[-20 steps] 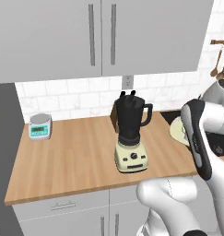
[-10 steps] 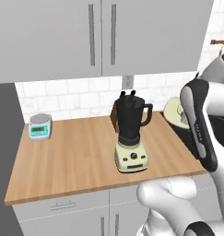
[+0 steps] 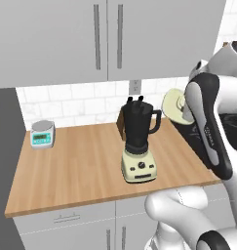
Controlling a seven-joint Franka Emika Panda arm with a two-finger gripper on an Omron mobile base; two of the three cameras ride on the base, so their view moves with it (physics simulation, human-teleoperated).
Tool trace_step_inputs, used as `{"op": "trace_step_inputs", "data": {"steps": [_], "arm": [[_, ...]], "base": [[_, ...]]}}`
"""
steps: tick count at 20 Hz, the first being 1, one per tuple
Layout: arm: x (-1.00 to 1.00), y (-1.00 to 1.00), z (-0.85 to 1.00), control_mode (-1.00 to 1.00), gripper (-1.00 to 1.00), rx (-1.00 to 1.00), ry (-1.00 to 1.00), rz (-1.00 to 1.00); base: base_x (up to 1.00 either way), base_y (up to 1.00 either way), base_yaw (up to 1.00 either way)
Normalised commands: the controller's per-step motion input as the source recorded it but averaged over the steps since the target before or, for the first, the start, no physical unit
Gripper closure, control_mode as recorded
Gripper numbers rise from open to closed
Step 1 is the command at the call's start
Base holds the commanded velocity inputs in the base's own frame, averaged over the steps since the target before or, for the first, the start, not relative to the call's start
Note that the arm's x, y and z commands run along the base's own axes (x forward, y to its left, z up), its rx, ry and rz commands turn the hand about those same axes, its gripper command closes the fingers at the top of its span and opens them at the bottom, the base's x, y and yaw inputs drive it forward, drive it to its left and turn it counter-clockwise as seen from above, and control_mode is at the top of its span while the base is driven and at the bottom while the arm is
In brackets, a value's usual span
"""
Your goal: Close the lid blender by securely placing the lid on top.
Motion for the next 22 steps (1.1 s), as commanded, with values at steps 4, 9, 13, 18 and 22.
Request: {"op": "trace_step_inputs", "data": {"steps": [4, 9, 13, 18, 22], "arm": [[0.00, 0.51, 0.03, -1.00, 1.00, -0.03, 0.00, 0.11], [0.00, 0.21, -0.05, -1.00, 1.00, -0.01, 0.00, 0.11], [0.12, 0.27, 0.00, -1.00, 1.00, -0.01, 0.10, 0.00], [0.21, 0.15, 0.00, -1.00, 1.00, -0.03, 0.16, -0.02], [0.44, 0.00, 0.00, -1.00, 1.00, 0.00, 0.17, -0.04]], "base": [[0.00, 0.00, 0.00], [0.00, 0.00, 0.00], [0.00, 0.00, 0.00], [0.00, 0.00, 0.00], [0.00, 0.00, 0.00]]}}
